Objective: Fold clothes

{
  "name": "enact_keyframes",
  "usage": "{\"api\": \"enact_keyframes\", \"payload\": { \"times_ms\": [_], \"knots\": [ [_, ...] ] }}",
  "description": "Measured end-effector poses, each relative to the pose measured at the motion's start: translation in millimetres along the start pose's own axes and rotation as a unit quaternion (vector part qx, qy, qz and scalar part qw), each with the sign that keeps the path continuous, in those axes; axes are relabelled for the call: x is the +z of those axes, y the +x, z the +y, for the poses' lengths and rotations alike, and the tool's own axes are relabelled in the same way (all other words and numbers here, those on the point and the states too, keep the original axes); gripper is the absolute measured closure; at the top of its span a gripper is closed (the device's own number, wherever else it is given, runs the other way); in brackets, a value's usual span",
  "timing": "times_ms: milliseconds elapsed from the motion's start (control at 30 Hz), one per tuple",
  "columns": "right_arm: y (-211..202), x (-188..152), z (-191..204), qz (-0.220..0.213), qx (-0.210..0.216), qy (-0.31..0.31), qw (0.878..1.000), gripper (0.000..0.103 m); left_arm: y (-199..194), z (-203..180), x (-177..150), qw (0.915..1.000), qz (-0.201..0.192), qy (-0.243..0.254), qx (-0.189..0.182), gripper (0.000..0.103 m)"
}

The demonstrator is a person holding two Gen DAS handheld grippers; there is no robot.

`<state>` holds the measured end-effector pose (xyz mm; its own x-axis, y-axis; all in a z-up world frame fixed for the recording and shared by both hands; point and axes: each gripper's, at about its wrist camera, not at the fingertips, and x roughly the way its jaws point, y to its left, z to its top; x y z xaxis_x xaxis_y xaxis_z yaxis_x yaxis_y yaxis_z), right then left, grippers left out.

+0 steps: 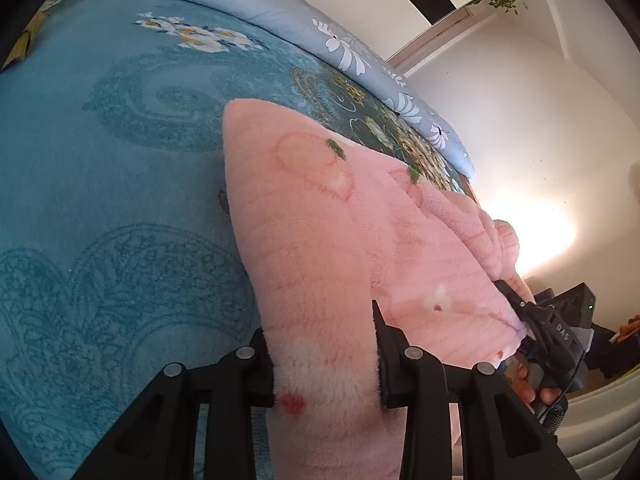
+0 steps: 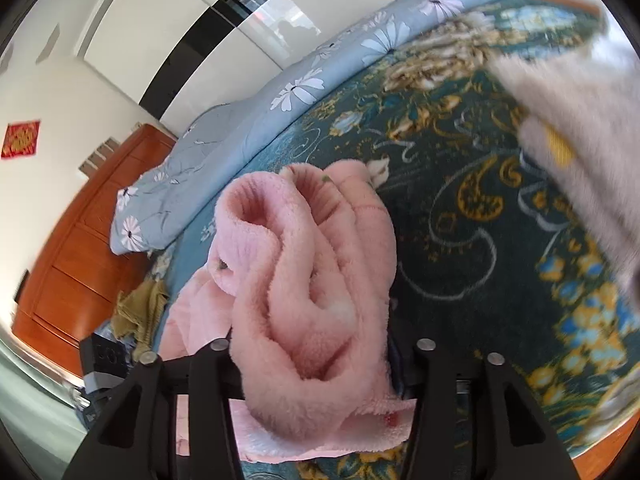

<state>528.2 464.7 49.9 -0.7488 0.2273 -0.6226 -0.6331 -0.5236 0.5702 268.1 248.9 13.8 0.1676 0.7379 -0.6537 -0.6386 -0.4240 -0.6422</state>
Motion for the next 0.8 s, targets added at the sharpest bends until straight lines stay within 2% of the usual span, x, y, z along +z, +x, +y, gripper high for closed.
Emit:
{"api": "enact_keyframes", "payload": {
  "times_ms": [100,200,267,367,500,600,700,800],
  "knots": [
    [-21,9,14,-0.028,-0.030,-0.047,0.998,0.048,3,1,-2,0.9999,0.002,0.001,0.011,0.059],
    [-50,14,29,-0.087,-0.075,-0.090,0.989,0.048,5,7,-5,0.9999,0.005,-0.008,0.013,0.050],
    [-62,16,44,-0.105,-0.060,-0.112,0.986,0.048,7,11,-7,0.9998,0.003,-0.016,0.013,0.047],
    [-49,12,72,-0.076,-0.006,-0.158,0.985,0.048,9,13,-7,0.9997,0.001,-0.019,0.014,0.044],
    [3,-5,97,0.009,0.007,-0.219,0.976,0.048,7,14,-8,0.9998,0.008,-0.011,0.013,0.041],
    [24,-10,96,0.030,-0.018,-0.246,0.969,0.048,6,15,-9,0.9998,0.009,-0.006,0.014,0.039],
    [24,7,76,0.010,-0.043,-0.219,0.975,0.048,9,17,-9,0.9998,0.011,-0.009,0.011,0.036],
    [33,28,46,0.021,-0.048,-0.148,0.988,0.050,11,18,-8,0.9998,0.015,-0.011,0.005,0.033]
  ]
}}
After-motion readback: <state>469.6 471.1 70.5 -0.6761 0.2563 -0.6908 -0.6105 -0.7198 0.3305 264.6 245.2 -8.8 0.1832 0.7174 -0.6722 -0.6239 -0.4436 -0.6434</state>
